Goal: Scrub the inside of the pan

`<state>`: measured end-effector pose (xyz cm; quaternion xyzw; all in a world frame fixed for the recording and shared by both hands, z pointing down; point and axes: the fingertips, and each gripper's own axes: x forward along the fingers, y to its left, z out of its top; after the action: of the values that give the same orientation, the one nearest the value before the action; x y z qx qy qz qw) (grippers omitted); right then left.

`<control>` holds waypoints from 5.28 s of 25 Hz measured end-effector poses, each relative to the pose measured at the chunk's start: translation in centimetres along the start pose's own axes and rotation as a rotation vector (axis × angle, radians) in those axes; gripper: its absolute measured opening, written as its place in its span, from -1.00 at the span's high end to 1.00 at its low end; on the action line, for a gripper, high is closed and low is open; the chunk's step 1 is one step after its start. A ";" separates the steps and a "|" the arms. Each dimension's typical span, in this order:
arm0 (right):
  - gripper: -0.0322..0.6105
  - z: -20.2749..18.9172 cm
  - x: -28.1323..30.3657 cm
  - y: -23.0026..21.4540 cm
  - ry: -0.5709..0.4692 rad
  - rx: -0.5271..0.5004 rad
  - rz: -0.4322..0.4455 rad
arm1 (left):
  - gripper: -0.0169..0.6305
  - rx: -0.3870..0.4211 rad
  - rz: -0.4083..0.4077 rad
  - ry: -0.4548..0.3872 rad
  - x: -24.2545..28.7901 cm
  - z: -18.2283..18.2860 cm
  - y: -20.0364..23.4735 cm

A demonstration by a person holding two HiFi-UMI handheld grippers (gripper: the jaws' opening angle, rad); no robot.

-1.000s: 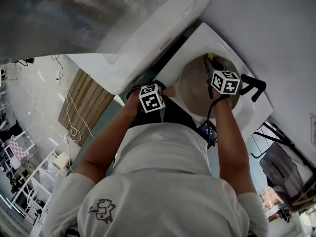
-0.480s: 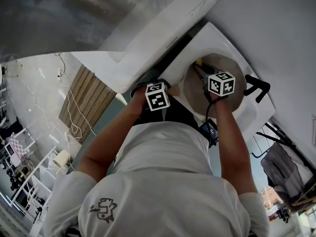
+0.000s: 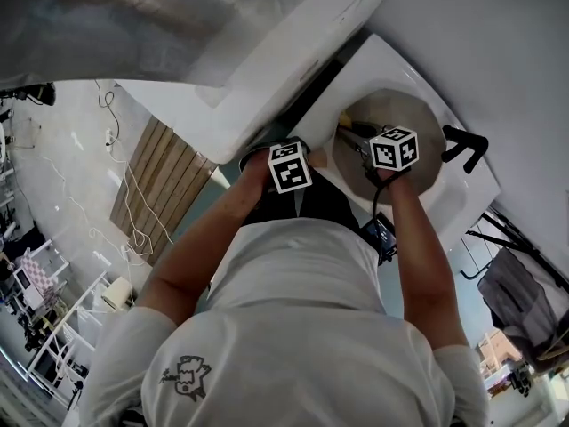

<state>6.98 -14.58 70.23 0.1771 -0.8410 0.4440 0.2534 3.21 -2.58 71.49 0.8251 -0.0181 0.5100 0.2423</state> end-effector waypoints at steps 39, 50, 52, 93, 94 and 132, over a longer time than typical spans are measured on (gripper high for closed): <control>0.72 -18.0 -15.4 -0.4 1.275 0.085 -0.292 | 0.43 -0.012 -0.010 0.050 0.1 0.0 -0.3; 0.73 -15.6 -20.9 -6.2 1.666 -0.188 -0.652 | 0.43 -0.022 -0.025 0.045 0.1 -0.1 -0.1; 0.73 -15.2 -21.1 -6.8 1.722 -0.239 -0.673 | 0.43 -0.025 -0.037 0.052 0.1 -0.2 -0.3; 0.72 3.6 -5.3 -11.0 0.899 -1.623 -0.851 | 0.43 -0.038 -0.051 0.085 0.2 0.0 0.0; 0.72 3.4 -5.1 -10.7 0.863 -1.637 -0.833 | 0.43 -0.038 -0.048 0.083 0.2 0.0 -0.1; 0.72 -16.6 -7.8 -0.2 1.160 -0.455 0.099 | 0.43 -0.056 -0.029 0.083 0.4 0.0 0.0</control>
<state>17.84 -0.23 73.75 -0.1902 -0.6474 0.2888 0.6792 3.37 -2.53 71.83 0.7964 -0.0101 0.5395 0.2732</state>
